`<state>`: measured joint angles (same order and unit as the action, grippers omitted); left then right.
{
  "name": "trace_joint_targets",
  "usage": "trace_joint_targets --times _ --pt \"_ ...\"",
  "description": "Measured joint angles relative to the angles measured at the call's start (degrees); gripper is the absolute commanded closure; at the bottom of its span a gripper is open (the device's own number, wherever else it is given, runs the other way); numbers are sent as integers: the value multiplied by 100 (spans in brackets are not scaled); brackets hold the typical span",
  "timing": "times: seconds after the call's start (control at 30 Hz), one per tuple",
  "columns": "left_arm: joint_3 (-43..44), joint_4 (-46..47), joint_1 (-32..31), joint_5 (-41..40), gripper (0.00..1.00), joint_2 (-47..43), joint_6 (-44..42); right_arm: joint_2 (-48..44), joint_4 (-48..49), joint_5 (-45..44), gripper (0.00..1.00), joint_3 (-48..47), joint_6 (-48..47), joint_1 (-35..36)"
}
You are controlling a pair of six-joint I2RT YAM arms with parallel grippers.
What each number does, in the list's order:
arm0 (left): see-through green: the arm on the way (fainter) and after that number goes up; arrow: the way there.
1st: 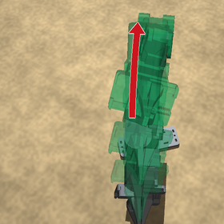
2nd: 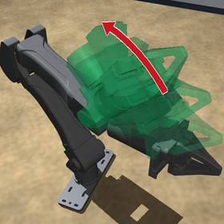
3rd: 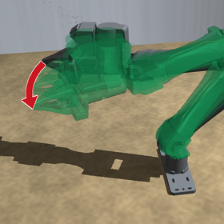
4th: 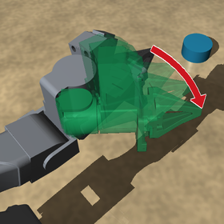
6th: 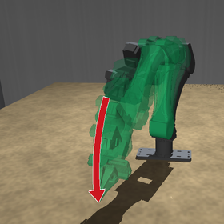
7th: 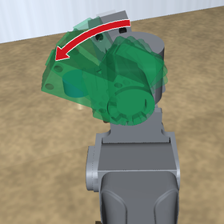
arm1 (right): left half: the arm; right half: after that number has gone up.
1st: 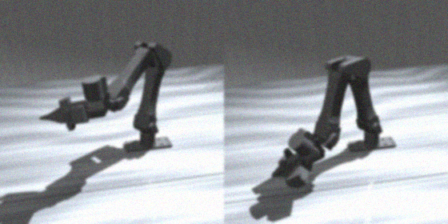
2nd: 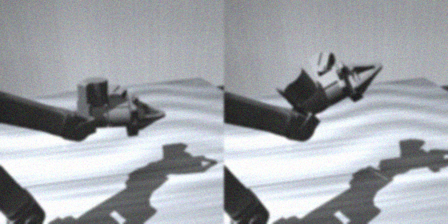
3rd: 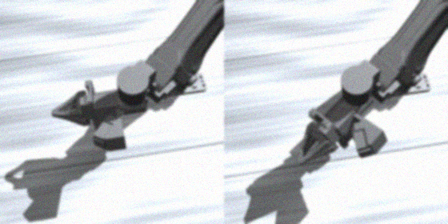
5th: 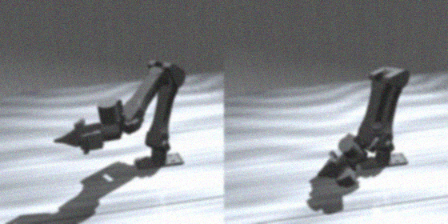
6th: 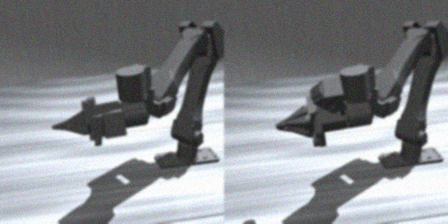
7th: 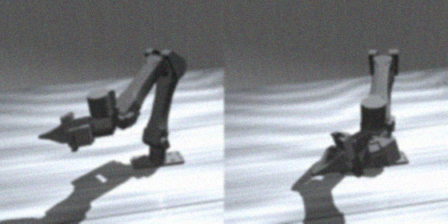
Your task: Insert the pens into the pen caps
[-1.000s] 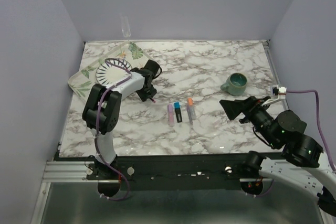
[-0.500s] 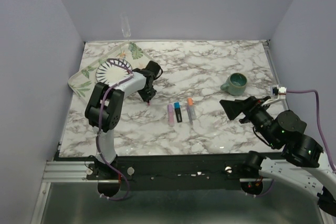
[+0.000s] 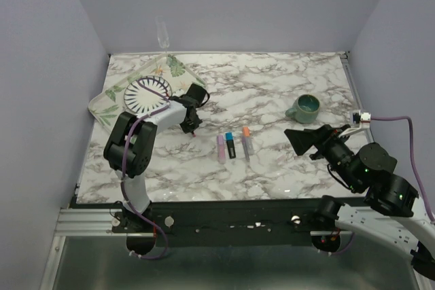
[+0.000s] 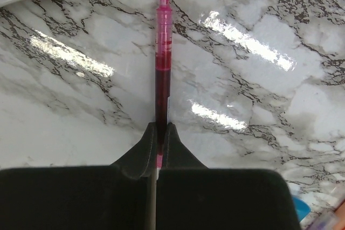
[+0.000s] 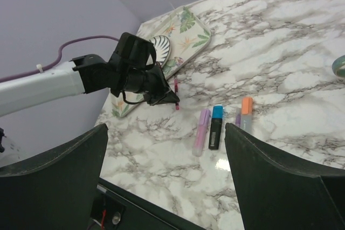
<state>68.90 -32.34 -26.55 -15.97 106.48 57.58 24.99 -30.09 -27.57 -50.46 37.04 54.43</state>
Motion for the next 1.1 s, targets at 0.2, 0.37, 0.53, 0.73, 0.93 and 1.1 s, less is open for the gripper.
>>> trace_joint_targets --times 0.2,0.37,0.53,0.73,0.93,1.1 --pt "-201 260 -9 42 100 -155 -219 -70 0 2 5 90 68 0" --pt "-439 367 -107 468 100 -424 -761 -68 31 20 6 385 365 0" --pt "-570 610 -343 1325 100 -1241 -1532 321 -20 61 11 715 852 0" --pt "-857 1617 -433 2507 100 -2857 -2144 1213 -59 212 16 619 1054 0" --pt "-1451 2927 -446 4083 100 -3856 -2632 2570 72 522 28 179 1080 -192" --pt "-1598 3226 -507 4931 100 -3915 -2771 2068 1478 1563 15 343 433 -229"
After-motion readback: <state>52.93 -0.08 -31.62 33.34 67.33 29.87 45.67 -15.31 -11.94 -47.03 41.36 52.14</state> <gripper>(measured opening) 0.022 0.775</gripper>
